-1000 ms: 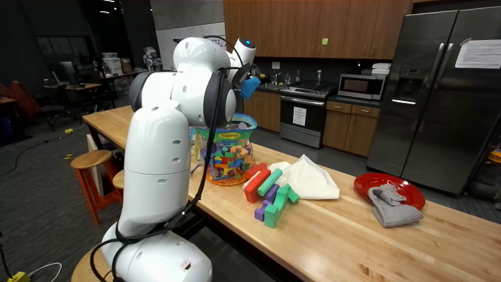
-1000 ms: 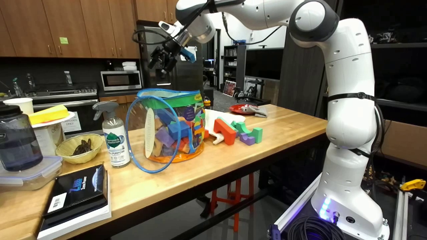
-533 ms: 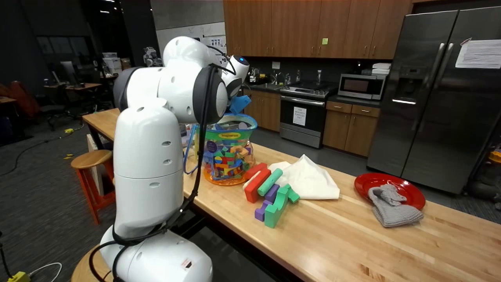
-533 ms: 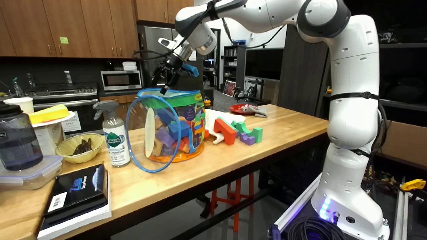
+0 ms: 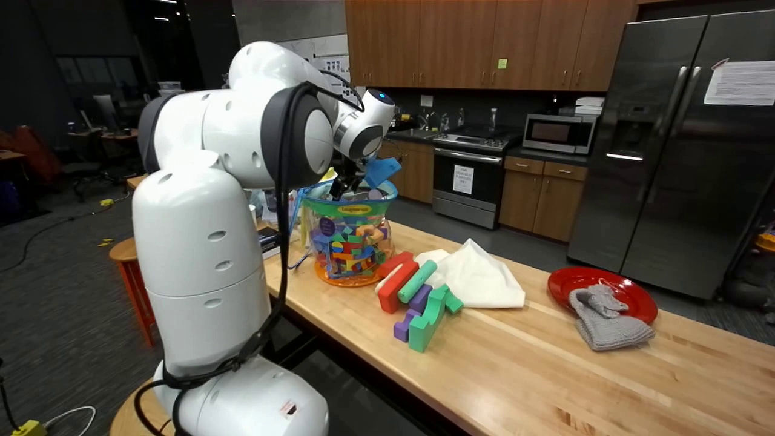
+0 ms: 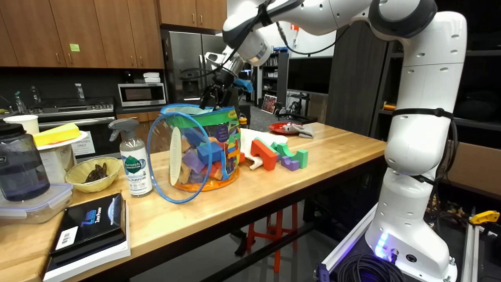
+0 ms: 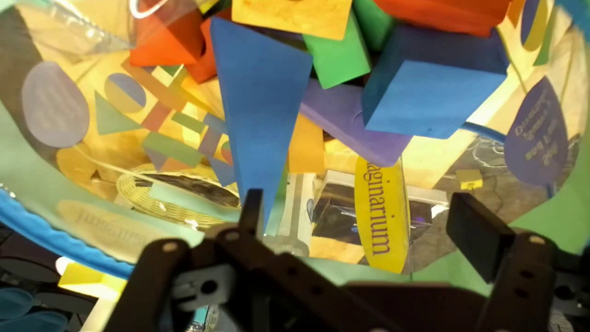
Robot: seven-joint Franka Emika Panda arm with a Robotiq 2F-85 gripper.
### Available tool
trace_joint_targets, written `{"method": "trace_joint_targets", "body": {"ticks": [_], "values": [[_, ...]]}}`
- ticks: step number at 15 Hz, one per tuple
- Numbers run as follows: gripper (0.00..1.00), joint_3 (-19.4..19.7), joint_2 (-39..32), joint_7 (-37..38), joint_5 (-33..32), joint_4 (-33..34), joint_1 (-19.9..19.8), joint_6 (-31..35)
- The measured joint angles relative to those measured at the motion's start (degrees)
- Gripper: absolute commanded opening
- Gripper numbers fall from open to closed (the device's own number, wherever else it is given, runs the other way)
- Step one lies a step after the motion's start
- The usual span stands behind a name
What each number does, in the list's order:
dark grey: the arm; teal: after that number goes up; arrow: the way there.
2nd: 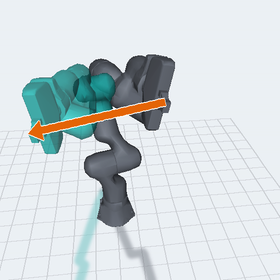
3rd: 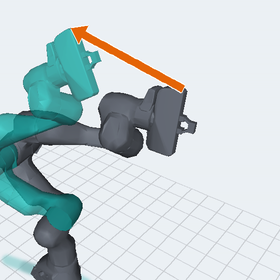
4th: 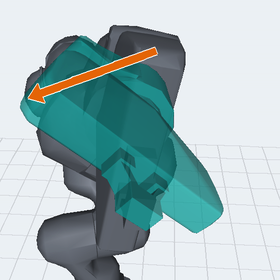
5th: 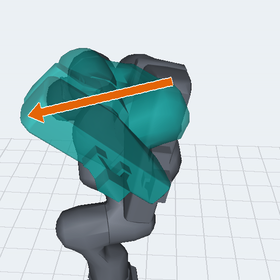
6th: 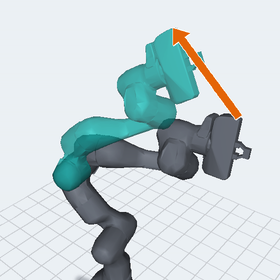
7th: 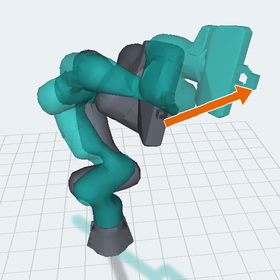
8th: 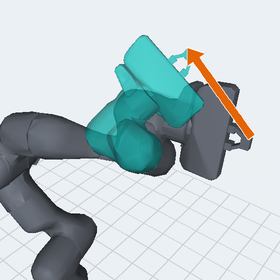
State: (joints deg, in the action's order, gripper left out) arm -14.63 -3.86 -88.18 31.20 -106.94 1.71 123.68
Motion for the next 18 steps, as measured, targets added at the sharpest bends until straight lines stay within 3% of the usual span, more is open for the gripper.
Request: {"method": "trace_joint_targets", "body": {"ticks": [8,18], "values": [[1.00,2.0,1.8,0.0,0.0,-3.6,2.5,0.1],[1.00,4.1,1.2,-0.4,-2.7,-1.3,3.1,1.4]]}}
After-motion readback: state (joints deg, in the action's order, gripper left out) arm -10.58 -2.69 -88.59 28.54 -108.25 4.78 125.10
